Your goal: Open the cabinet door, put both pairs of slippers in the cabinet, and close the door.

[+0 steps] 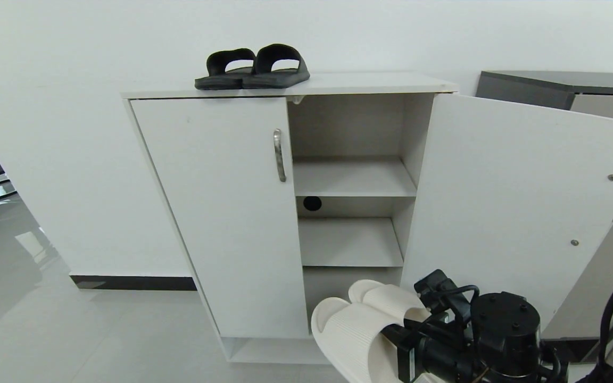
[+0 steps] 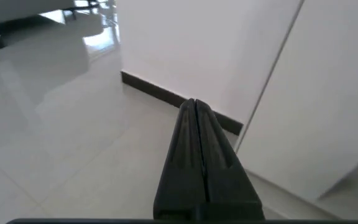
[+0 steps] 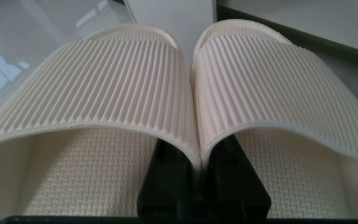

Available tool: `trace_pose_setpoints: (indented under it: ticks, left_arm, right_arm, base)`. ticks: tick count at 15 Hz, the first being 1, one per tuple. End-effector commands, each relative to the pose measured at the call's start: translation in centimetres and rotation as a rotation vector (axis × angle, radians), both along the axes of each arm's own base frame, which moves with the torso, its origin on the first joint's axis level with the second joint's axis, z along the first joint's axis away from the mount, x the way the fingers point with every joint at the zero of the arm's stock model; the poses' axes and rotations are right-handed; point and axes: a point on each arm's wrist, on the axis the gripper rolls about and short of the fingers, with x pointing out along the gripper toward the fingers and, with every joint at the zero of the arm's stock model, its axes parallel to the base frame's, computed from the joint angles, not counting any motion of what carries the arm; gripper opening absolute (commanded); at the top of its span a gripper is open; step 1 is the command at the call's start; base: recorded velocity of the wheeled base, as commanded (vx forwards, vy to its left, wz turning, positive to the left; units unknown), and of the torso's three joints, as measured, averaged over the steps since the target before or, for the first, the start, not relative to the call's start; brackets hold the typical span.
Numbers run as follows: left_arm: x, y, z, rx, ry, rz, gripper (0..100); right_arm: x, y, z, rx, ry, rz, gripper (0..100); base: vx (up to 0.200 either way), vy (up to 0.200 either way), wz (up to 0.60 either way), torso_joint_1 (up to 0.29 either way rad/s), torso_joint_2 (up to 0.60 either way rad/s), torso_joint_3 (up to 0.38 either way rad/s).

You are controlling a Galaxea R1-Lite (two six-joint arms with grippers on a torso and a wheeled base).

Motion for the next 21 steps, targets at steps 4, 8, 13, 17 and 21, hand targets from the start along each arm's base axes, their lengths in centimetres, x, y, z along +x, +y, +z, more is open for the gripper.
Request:
trace_pose_setpoints:
  ticks: [4,8,13,17,21]
  left_arm:
    - [-0.9,-1.1,-5.2,0.004,-0.064,-0.380,0]
    - [-1.2,-1.3,-5.6,0.060,-0.059,-0.657,0]
    - [-1.5,-1.0,-5.7,0.030,-0.111,-0.468,0]
    - [-1.5,-1.0,-5.7,0.045,-0.107,-0.494,0]
    - [-1.5,-1.0,-5.7,0.050,-0.103,-0.499,0]
  right_arm:
    - [-0.3,-0.1,0.0,-0.014,-0.006,0.007,0]
    - [-0.5,-0.2,-0.3,-0.023,0.002,0.013,0]
    - [-0.8,0.1,-0.8,-0.040,0.013,0.029,0]
    - [0.3,2.4,-2.4,-0.027,0.047,-0.011,0]
    - [2.7,5.4,-3.6,-0.082,0.070,-0.256,0]
  base:
    - [0.000,0.000,0.00,0.000,0.00,0.000]
    - [0.000,0.000,0.00,0.000,0.00,0.000]
    - [0.000,0.000,0.00,0.000,0.00,0.000]
    - [0.000,0.000,0.00,0.000,0.00,0.000]
    - [0.000,0.000,0.00,0.000,0.00,0.000]
